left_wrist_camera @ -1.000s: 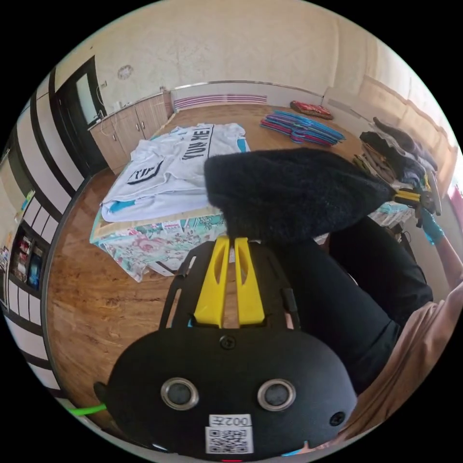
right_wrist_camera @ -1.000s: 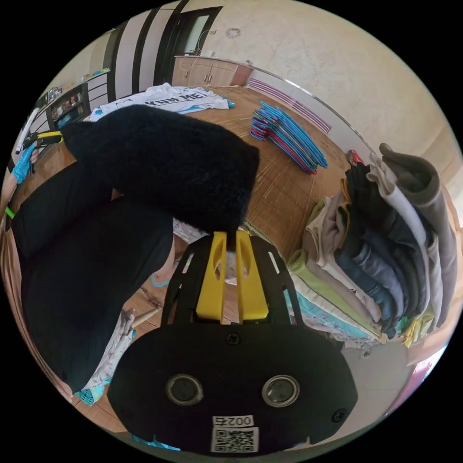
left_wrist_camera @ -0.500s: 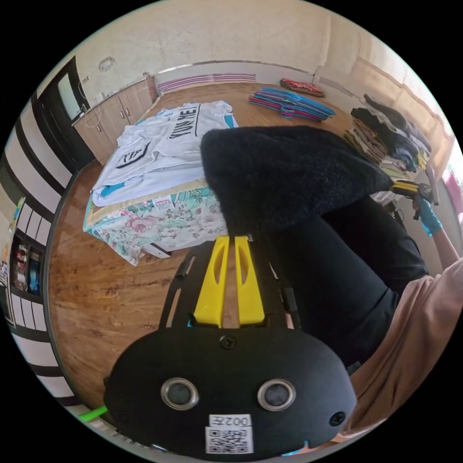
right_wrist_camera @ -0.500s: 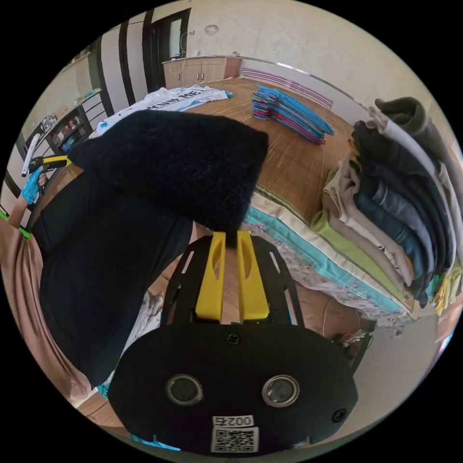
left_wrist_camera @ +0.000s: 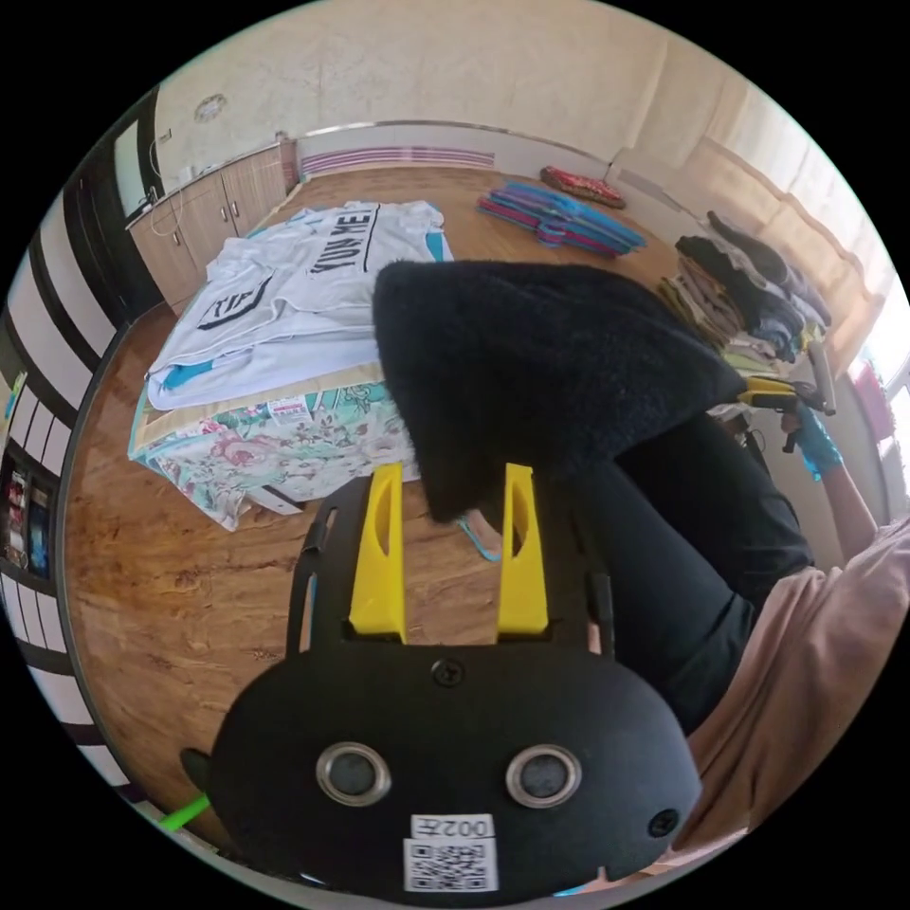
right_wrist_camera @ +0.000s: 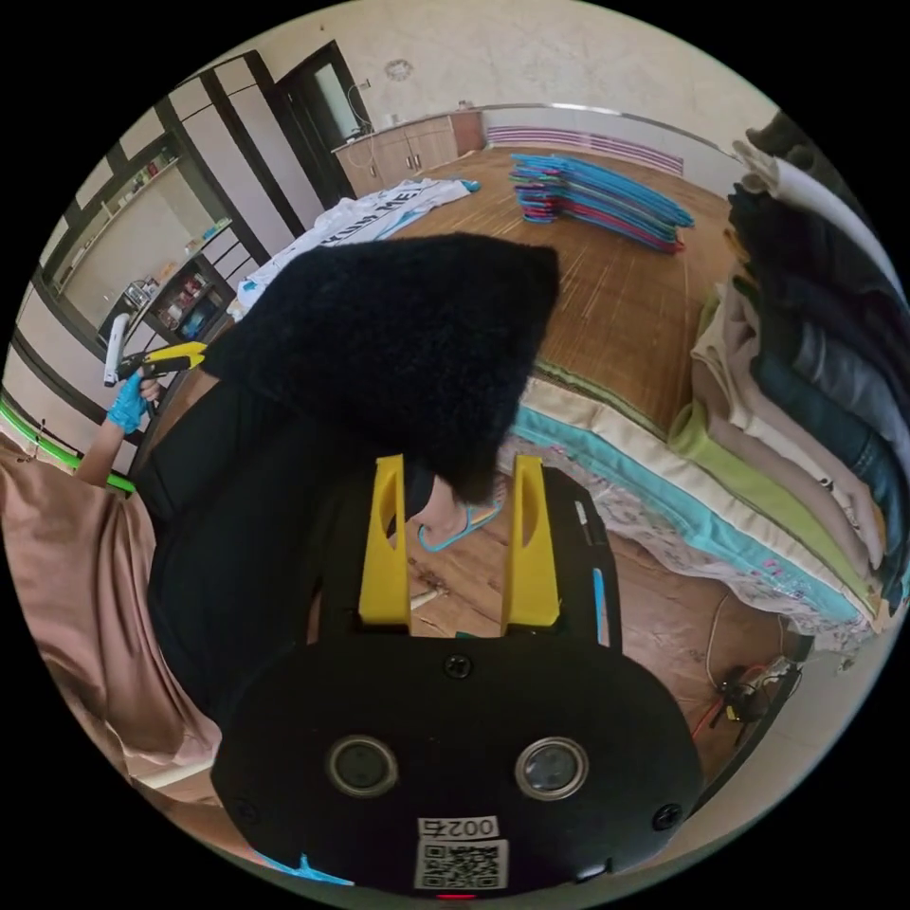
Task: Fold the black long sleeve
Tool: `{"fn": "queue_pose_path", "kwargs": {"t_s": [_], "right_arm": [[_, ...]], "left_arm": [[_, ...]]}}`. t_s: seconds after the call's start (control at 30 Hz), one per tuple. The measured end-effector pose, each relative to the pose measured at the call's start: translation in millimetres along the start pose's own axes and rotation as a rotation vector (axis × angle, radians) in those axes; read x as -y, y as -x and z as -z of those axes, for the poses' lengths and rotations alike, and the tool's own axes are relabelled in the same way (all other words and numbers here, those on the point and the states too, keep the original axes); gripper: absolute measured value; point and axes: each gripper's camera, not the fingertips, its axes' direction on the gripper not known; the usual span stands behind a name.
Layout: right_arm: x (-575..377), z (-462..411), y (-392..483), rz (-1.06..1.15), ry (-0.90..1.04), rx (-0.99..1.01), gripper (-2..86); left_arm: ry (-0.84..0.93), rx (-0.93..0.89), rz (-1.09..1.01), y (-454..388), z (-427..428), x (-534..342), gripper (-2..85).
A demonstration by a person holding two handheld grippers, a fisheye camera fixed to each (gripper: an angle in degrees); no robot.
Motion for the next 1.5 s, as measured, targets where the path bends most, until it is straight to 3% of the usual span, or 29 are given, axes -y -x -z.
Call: {"fn": "queue_pose_path", "kwargs": {"t_s": [0.23,0.4,0.63,0.87,1.03,1.17,1.5], "right_arm": [[9,3,9,0.046,-0.082,-0.12,4.5],[6,-1,5,0.024,-0.077,-0.13,4.2],[19,-1,-7,0.019,0.015,-0.161,6.3],[59,21,-13,0.017,-0.136,-0.278,7.2],[129,-8,-22,-0.029,-0.254,-0.274,8.7],[187,-37,-26,-0.042,-0.259,-0.314,9.3],[315,-122,-85,-0.18,-0.125,-0.269,12.6]], "left_arm": [[-0.004,0.066,-0.009,-10,-14,12,0.1],[0.04,0.129,0.061,-11,-1,11,-0.8],[0.242,0.148,0.154,4,-15,28,-0.8],[0.014,0.155,0.157,11,2,72,1.2],[-0.11,0.066,0.111,16,-25,125,0.6],[-0.169,0.125,0.101,24,-53,172,0.7],[-0.081,0.121,0.264,57,-125,242,6.9]]}}
